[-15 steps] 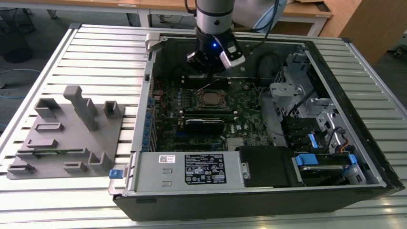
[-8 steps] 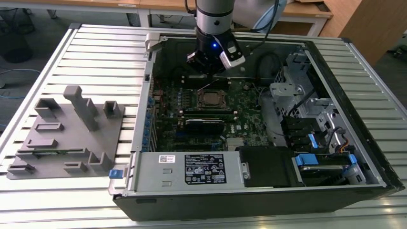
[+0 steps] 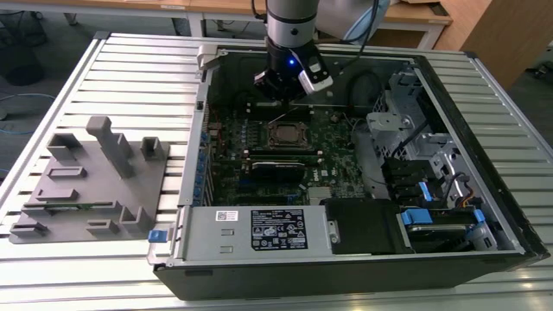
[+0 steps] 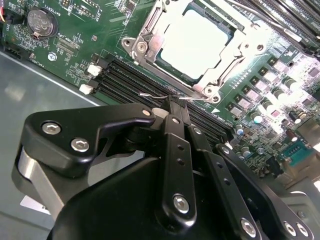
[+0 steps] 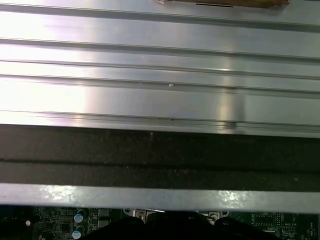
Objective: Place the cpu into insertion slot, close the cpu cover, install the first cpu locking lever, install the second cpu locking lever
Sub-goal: 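Install the first cpu locking lever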
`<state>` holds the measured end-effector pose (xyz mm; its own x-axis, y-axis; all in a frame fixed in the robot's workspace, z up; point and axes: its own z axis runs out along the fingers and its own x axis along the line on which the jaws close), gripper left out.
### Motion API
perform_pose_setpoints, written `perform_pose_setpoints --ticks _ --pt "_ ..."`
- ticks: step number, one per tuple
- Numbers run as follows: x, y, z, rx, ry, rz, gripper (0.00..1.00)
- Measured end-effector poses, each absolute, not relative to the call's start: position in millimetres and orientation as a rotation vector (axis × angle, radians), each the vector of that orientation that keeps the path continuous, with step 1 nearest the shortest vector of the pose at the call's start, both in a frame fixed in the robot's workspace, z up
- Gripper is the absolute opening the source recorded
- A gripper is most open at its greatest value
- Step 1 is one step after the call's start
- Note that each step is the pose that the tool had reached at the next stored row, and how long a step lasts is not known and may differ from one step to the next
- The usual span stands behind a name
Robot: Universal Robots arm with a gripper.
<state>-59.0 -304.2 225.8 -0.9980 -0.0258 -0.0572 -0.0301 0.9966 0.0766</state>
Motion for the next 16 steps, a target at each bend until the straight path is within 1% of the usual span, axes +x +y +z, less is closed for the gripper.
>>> perform_pose_setpoints --ticks 16 --pt "-55.7 -303.9 222.2 -0.043 3.083 0.12 0.11"
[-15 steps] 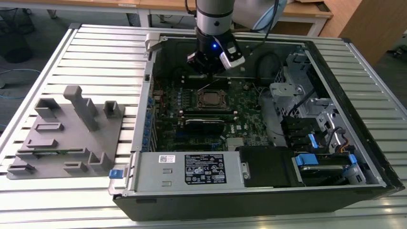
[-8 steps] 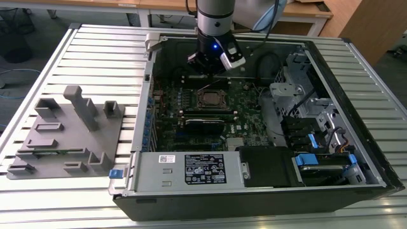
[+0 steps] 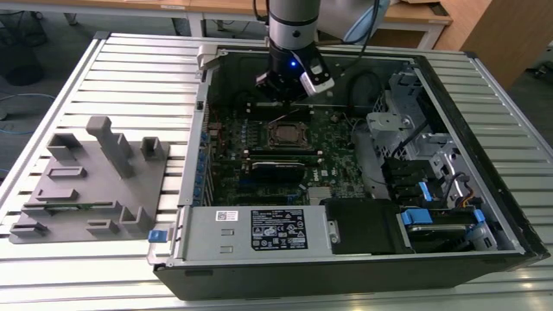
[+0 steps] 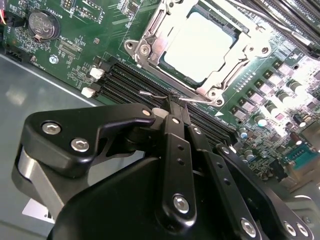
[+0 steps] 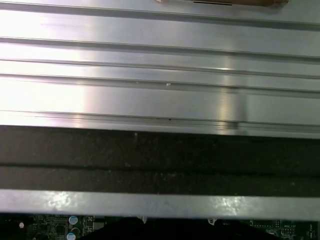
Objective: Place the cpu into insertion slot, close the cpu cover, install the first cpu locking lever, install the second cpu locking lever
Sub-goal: 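Install the first cpu locking lever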
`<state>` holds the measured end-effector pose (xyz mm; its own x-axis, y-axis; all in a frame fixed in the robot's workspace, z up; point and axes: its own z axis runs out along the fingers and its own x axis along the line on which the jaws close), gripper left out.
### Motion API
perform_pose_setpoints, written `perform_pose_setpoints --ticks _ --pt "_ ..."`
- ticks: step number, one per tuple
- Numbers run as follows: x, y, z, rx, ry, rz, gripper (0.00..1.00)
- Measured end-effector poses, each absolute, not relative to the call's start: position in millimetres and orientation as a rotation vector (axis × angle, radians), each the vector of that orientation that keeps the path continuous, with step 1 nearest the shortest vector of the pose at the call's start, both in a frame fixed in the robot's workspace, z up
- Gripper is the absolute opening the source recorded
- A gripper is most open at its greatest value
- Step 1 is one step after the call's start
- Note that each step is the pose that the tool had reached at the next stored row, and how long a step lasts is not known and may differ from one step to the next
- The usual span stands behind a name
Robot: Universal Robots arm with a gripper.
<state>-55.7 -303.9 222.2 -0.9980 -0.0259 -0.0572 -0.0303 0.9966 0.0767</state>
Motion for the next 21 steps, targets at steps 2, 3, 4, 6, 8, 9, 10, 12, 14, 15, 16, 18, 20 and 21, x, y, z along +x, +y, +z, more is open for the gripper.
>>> perform_pose_setpoints --ticks 2,3,4,6,8,9,10,12,14,15,16,18,20,21 --pt "-55.6 -303.9 221.1 -0.043 3.083 0.12 0.11" --pt "-55.5 -303.9 220.4 -0.043 3.083 0.12 0.11" --pt "-54.6 -303.9 218.0 -0.043 3.083 0.12 0.11" --pt "-53.8 -303.9 216.7 -0.043 3.083 0.12 0.11" --pt "-53.0 -303.9 215.4 -0.043 3.083 0.12 0.11" --pt "-52.5 -303.9 214.9 -0.043 3.083 0.12 0.11" --pt "-52.1 -303.9 214.5 -0.043 3.083 0.12 0.11" --pt "-51.2 -303.9 213.7 -0.043 3.083 0.12 0.11" --pt "-50.2 -303.9 213.2 -0.043 3.083 0.119 0.11" --pt "-49.6 -303.9 212.9 -0.043 3.083 0.119 0.11" --pt "-49.1 -303.8 212.7 -0.043 3.083 0.12 0.11" --pt "-48.3 -303.8 212.4 -0.043 3.083 0.119 0.11" --pt "-48.2 -303.8 212.1 -0.043 3.083 0.12 0.11" --pt "-48.2 -303.7 212.0 -0.043 3.083 0.119 0.11"
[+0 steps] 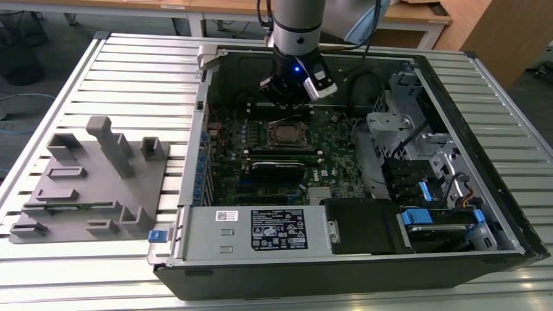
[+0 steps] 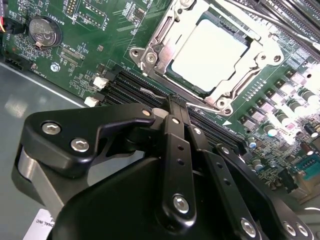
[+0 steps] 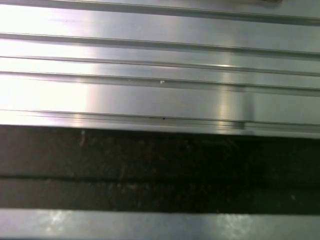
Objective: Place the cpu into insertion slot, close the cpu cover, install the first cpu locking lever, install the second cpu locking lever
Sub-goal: 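Install the first cpu locking lever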
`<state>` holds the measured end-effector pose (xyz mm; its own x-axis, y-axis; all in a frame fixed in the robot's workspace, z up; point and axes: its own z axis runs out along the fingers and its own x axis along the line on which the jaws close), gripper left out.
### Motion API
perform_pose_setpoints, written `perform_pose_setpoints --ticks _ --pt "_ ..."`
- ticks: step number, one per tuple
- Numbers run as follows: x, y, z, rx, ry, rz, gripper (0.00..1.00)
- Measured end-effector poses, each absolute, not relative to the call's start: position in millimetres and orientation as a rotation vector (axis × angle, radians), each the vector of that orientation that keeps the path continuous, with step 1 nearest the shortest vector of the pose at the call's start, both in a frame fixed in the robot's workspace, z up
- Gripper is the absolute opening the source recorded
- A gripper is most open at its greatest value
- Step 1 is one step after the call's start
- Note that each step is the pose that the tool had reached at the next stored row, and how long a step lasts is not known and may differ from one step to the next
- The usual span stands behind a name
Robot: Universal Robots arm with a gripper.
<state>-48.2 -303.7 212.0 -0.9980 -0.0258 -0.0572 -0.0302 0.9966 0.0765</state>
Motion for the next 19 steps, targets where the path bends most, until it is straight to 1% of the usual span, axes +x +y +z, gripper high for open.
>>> perform_pose_setpoints --ticks 19 --pt "-48.2 -300.9 205.9 -0.041 3.083 0.12 0.11"
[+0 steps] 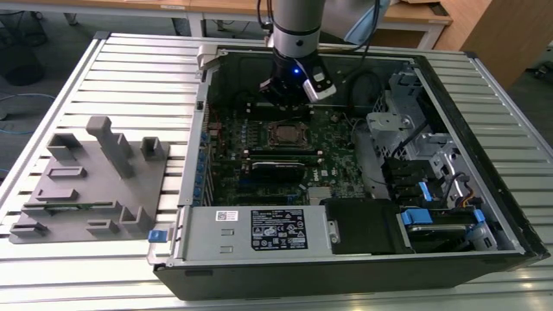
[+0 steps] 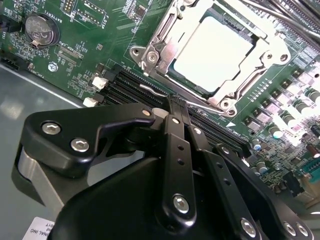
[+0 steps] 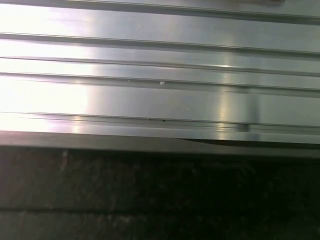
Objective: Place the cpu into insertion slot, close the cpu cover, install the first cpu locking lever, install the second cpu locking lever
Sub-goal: 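Install the first cpu locking lever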
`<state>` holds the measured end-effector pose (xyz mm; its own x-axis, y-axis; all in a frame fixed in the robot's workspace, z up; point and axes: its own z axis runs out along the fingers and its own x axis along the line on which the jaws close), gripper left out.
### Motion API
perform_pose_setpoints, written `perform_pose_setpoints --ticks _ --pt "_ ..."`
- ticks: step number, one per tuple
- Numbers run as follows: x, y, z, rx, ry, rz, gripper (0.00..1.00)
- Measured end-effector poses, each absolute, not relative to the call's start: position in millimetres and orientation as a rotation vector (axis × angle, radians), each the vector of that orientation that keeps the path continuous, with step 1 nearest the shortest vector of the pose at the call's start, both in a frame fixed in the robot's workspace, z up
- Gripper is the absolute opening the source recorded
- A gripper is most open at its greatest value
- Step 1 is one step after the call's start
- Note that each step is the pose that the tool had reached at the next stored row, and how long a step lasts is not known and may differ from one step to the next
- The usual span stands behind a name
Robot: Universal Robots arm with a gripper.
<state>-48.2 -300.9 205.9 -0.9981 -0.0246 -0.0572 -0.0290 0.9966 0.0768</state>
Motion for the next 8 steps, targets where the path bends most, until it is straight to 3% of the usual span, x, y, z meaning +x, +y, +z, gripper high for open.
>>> perform_pose_setpoints --ticks 8 --pt "-48.1 -300.9 204.2 -0.041 3.083 0.12 0.11"
